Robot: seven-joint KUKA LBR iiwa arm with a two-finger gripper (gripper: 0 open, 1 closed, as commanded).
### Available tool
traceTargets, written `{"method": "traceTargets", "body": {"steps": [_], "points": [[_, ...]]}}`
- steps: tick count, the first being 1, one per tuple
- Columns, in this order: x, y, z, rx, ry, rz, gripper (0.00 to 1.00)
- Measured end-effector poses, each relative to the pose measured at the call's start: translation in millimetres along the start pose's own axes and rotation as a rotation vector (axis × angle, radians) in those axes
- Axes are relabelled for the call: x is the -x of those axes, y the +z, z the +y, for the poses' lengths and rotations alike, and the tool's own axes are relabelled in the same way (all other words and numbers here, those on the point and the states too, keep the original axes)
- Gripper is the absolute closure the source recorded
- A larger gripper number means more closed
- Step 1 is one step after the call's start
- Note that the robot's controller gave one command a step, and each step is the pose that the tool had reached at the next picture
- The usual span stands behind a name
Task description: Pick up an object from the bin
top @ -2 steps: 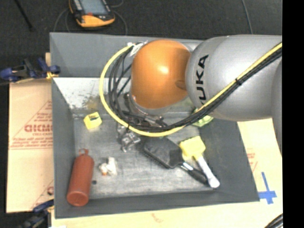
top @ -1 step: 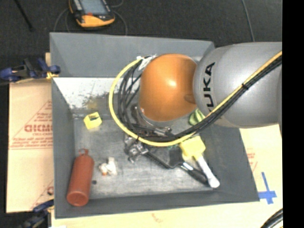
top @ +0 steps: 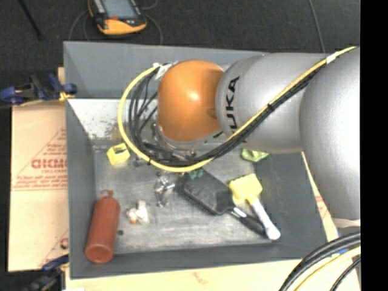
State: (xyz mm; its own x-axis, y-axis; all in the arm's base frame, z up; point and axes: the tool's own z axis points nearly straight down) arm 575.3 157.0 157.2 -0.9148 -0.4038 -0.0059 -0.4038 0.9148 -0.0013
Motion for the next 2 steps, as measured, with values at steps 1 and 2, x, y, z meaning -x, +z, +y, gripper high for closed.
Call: {"method": "traceTargets", "body": {"steps": [1, 2], "points": [[9.8, 9.0, 1.5, 0.001, -0.028, 0.002, 0.0], [8.9, 11.1, 3.4, 0.001, -0.04, -0.001, 0.0]]}}
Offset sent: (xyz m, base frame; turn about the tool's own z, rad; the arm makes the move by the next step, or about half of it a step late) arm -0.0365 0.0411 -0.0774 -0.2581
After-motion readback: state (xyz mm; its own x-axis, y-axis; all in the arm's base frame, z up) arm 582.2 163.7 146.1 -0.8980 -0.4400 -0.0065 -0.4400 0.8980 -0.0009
